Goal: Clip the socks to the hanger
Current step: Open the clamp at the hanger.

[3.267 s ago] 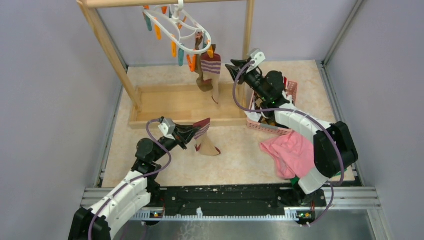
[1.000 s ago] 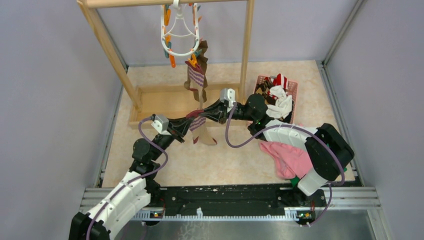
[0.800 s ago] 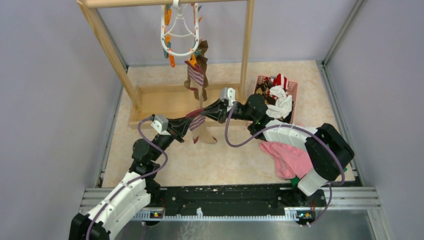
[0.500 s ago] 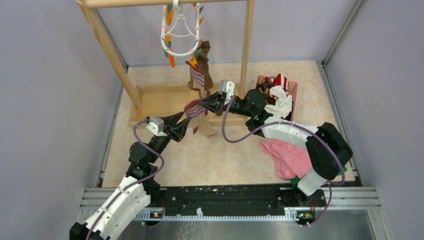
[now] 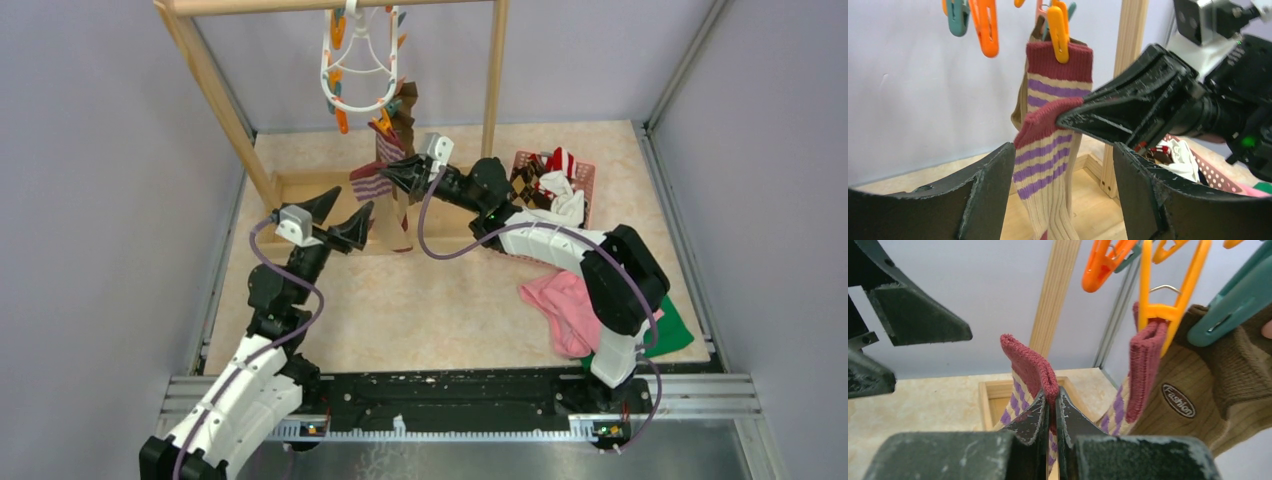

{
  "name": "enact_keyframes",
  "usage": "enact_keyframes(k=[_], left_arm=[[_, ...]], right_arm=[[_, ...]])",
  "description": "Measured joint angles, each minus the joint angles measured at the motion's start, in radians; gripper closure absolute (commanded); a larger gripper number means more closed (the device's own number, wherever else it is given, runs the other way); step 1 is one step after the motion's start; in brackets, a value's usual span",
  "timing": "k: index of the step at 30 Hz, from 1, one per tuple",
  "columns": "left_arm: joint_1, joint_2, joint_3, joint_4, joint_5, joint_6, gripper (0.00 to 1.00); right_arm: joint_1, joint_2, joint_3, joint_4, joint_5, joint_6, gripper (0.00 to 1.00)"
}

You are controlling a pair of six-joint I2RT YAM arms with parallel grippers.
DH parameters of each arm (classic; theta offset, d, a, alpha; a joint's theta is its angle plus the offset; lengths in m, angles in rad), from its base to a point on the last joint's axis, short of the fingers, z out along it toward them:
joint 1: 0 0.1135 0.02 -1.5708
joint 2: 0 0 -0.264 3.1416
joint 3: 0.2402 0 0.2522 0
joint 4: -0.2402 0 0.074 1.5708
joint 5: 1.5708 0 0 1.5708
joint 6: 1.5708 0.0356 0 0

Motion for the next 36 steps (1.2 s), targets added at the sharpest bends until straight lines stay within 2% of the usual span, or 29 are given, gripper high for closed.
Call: enact_keyframes(k=[4,10,18,24,30,36], left_arm=[[0.108,0.087,0.071,0.021,0.089,-0.072,0.17],[0.281,0.23,0.132,0.128,0.287,-0.264,0.13],[0.407,0.432,0.221,0.306,0.494,-0.509,0.11],[0.434,0.52,0.308,0.399,0.585,-0.646,0.11],[0.434,0.621,0.333,0.536,0.632,-0.8,0.12],[0.415,0.649,0.335,0.552,0.635,-0.859,0.12]], right_arm=[[-0.011,0.011,0.01,-0.001,0.047,-0.002,1.0],[-0.062,0.011,0.01,0.006,0.081,0.002,1.0],[-0.106,0.001,-0.024,0.01,0.096,0.004,1.0],[-0.112,-0.004,-0.031,0.01,0.095,0.008,1.0],[-0.121,-0.005,-0.031,0.01,0.094,0.018,1.0],[-0.123,-0.005,-0.031,0.009,0.088,0.024,1.0]])
